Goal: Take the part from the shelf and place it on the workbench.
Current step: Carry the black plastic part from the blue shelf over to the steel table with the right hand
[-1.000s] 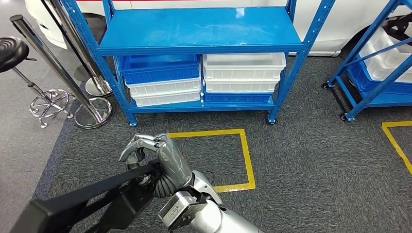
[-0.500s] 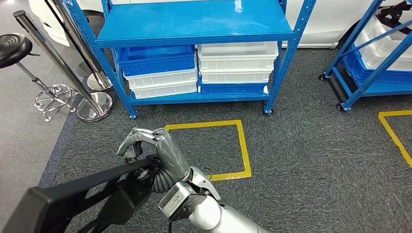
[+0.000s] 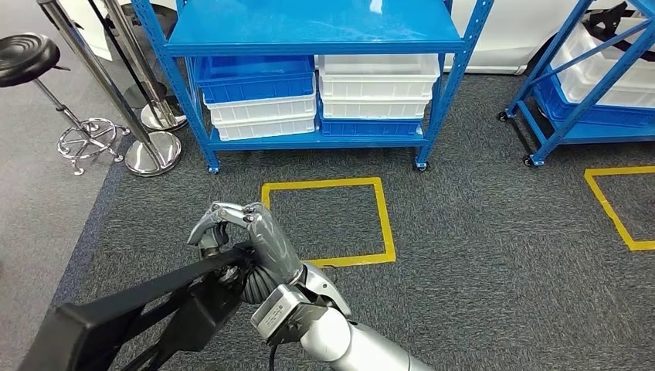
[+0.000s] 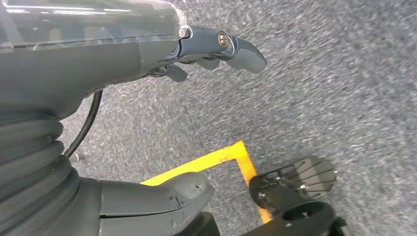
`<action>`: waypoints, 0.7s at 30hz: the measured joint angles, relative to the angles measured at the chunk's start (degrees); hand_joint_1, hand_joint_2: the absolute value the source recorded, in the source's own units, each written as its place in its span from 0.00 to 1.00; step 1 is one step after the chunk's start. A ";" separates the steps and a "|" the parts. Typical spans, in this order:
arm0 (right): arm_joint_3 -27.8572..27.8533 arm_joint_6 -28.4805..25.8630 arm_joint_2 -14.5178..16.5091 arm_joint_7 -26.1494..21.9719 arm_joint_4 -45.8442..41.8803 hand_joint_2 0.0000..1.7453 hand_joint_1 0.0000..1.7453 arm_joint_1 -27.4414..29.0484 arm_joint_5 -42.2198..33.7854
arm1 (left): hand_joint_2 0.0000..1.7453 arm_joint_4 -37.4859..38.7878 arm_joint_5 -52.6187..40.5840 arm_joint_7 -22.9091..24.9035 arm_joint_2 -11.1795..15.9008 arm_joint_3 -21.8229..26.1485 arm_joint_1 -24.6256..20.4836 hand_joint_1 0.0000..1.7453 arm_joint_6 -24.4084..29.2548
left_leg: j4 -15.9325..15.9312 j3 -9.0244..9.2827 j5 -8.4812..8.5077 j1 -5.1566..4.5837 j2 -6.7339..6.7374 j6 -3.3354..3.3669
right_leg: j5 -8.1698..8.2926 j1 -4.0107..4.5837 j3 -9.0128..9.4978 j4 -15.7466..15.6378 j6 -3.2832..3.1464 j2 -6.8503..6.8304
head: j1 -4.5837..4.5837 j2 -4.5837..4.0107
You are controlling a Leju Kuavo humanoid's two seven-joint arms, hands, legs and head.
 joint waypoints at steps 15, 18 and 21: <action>0.01 1.10 0.66 -0.86 2.01 1.00 1.00 -0.57 -0.22 | 1.00 -0.01 2.02 -2.72 0.46 1.39 0.56 0.00 0.32 | 12.47 1.06 -5.10 0.53 -0.33 -3.35 | 5.68 0.12 -3.79 -9.47 -2.41 -0.38 | -0.04 0.00; 0.02 1.56 0.73 -1.68 2.05 1.00 1.00 -0.64 0.45 | 1.00 -0.02 1.77 -3.96 0.75 1.40 0.45 0.00 0.37 | -0.19 10.55 -7.99 0.09 -0.37 -2.14 | 7.39 0.32 -4.73 -9.30 -1.56 -0.50 | -0.03 0.00; 0.04 1.81 0.76 -2.03 2.05 1.00 1.00 -0.70 0.67 | 1.00 -0.01 1.59 -4.28 0.79 1.40 0.59 0.00 0.43 | -2.65 11.37 -8.01 -0.05 -0.23 -0.69 | 8.24 0.16 -4.81 -9.42 -0.52 -0.62 | -0.02 0.00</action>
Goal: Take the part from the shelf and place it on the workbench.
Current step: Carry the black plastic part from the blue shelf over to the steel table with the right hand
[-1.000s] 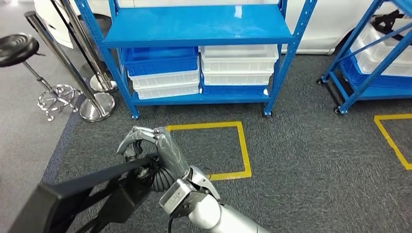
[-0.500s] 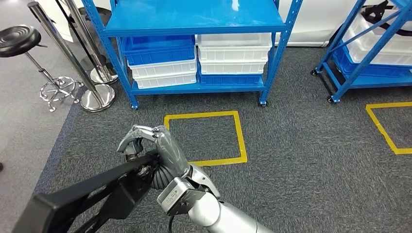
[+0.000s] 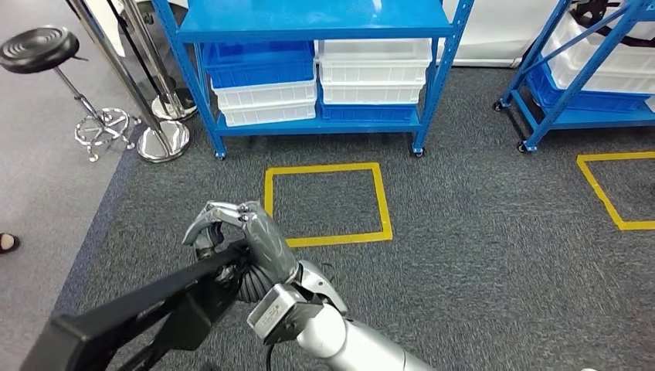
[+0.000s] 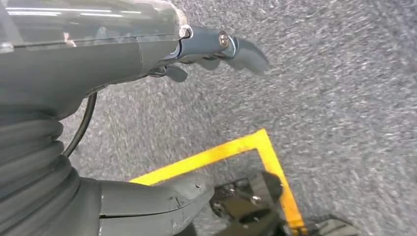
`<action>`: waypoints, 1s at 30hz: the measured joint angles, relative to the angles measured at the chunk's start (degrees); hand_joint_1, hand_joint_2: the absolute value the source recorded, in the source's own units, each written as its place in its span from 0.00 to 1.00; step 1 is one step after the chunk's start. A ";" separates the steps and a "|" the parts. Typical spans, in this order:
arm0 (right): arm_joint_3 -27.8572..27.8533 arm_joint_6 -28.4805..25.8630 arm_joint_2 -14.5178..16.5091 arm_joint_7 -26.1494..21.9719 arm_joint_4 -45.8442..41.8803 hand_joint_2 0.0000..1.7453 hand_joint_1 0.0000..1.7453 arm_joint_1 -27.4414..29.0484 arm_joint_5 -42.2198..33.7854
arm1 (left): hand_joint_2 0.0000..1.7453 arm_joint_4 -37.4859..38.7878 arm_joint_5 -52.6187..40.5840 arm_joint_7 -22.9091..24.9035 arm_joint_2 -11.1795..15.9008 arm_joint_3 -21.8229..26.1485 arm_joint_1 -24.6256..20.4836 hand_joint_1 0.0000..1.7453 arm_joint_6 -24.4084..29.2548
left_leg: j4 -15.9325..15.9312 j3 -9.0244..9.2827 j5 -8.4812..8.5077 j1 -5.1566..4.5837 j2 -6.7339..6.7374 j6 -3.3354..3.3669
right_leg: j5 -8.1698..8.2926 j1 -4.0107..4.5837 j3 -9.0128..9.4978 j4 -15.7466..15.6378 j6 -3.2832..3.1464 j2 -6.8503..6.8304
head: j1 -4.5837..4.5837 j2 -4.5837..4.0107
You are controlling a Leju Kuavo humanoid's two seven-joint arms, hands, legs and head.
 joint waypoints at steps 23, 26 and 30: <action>0.53 0.09 0.23 -2.01 0.07 1.00 1.00 0.09 3.13 | 1.00 0.01 0.37 -0.89 0.04 0.10 1.35 0.00 0.19 | 16.06 -11.66 -2.35 0.62 -0.07 -2.40 | -5.24 -0.19 4.41 0.12 -2.05 0.38 | -0.02 0.00; 0.69 0.04 0.22 -2.15 0.02 1.00 1.00 0.10 3.30 | 1.00 0.01 0.30 -0.96 0.17 0.24 1.36 0.00 0.22 | 4.96 -6.44 2.54 0.54 -0.14 -1.85 | -5.11 -0.02 4.30 0.41 -1.54 0.46 | -0.02 0.00; 0.69 -0.01 0.21 -2.18 0.01 1.00 1.00 0.19 3.40 | 1.00 0.01 0.10 -1.02 0.14 0.36 1.58 0.00 0.22 | 2.29 -5.74 3.48 0.24 -0.11 -0.34 | -4.56 -0.02 3.95 0.26 -0.10 0.55 | -0.01 0.00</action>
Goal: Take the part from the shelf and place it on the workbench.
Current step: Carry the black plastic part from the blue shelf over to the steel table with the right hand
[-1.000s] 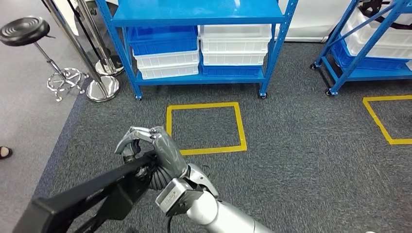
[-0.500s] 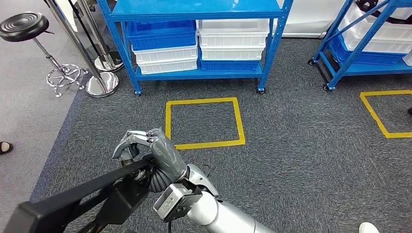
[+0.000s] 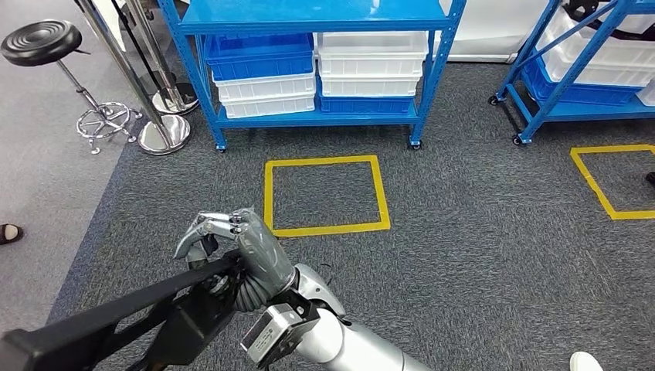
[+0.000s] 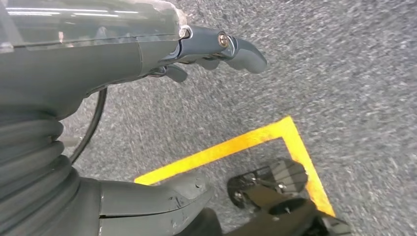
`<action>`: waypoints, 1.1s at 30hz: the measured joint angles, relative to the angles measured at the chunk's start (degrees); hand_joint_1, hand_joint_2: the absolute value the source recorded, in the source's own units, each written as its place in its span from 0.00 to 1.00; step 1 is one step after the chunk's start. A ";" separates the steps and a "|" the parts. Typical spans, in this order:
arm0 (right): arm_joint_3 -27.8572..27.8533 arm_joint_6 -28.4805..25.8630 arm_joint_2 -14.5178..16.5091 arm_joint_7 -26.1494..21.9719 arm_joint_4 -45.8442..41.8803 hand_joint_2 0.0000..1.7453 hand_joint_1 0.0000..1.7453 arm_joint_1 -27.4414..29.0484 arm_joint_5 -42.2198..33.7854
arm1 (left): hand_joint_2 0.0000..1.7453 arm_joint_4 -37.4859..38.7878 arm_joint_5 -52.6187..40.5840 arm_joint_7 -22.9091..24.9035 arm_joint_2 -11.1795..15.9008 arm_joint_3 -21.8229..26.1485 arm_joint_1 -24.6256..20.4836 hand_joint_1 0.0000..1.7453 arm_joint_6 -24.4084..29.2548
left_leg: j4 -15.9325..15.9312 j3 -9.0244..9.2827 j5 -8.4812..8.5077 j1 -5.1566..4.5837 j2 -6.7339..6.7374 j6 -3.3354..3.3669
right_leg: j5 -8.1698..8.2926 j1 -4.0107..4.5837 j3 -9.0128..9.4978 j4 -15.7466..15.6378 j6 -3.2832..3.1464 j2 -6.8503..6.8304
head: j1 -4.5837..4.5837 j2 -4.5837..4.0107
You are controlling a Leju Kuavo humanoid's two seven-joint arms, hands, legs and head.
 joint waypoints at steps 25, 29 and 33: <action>0.01 0.16 -0.62 0.07 -0.02 1.00 1.00 1.40 -0.50 | 1.00 0.00 -0.15 0.20 -0.29 0.27 0.38 0.00 0.55 | 9.37 -4.34 -2.92 -0.03 -1.27 -1.16 | -1.11 -0.01 0.78 0.11 -2.06 3.80 | -0.01 0.00; 0.01 0.24 -0.55 0.01 -0.03 1.00 1.00 1.37 -0.50 | 1.00 0.00 -0.27 0.43 -0.22 0.46 0.43 0.00 0.79 | 0.75 -0.55 -0.36 0.01 -4.73 -0.50 | -0.50 -0.16 -0.11 0.31 -0.86 6.21 | 0.00 0.00; 0.01 0.25 -0.55 -0.02 -0.14 1.00 1.00 1.34 -0.49 | 1.00 0.00 -0.56 0.58 -0.37 0.47 0.30 0.00 0.82 | -0.32 -0.32 0.46 0.29 -2.04 0.83 | -1.83 0.07 -1.47 2.26 0.39 4.73 | 0.02 0.00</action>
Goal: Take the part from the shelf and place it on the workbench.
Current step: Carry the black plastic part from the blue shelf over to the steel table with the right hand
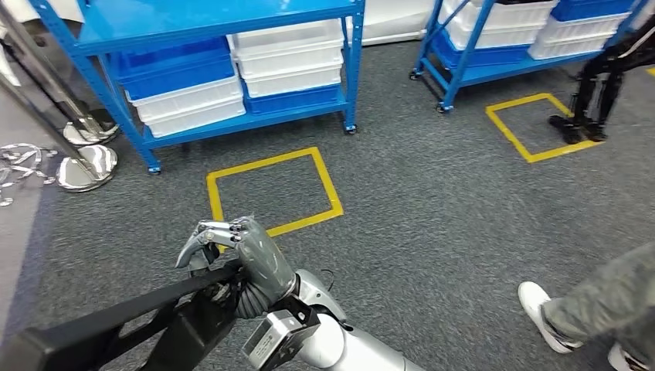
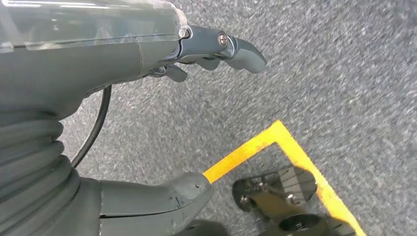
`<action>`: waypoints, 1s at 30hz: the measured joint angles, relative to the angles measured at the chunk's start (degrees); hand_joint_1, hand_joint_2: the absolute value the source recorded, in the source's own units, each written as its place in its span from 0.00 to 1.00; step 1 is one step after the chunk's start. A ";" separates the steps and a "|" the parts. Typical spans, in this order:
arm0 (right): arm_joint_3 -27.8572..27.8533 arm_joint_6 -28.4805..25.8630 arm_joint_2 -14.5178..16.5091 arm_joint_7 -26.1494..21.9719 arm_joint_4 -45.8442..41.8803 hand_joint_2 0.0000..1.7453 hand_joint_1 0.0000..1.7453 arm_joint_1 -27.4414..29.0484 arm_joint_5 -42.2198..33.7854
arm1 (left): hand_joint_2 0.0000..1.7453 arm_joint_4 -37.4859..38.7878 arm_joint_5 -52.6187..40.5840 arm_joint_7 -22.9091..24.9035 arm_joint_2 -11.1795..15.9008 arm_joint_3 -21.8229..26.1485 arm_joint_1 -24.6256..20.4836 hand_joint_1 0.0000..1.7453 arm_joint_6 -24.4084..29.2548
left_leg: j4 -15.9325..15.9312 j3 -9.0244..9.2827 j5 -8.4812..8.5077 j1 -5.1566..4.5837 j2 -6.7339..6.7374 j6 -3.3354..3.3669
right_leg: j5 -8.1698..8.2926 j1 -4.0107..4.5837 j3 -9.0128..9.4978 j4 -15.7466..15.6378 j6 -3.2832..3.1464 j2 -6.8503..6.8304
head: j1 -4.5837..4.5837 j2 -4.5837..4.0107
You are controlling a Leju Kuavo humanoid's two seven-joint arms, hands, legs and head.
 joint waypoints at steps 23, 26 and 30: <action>0.00 0.37 0.15 -0.07 -0.18 1.00 1.00 0.21 0.05 | 1.00 0.00 0.03 0.45 0.08 0.03 0.10 0.00 0.07 | 9.20 -3.88 -3.33 0.13 0.56 -2.18 | 0.63 -0.16 1.98 -1.95 -1.96 -0.50 | -0.02 0.00; 0.01 0.37 0.22 -0.08 -0.19 1.00 1.00 0.15 0.05 | 1.00 0.00 0.09 0.46 0.10 0.07 0.10 0.00 0.07 | 2.00 -0.73 -1.21 0.27 -2.45 -1.81 | 0.94 -0.21 1.36 -1.63 -1.09 1.46 | -0.02 0.00; -0.01 0.36 0.22 -0.09 -0.25 1.00 1.00 0.17 0.05 | 1.00 0.00 0.21 0.51 -0.02 0.08 -0.04 0.00 0.02 | 0.84 -0.38 -0.60 0.45 -0.26 -0.51 | 0.55 -0.08 0.30 -0.69 0.39 1.15 | 0.04 0.00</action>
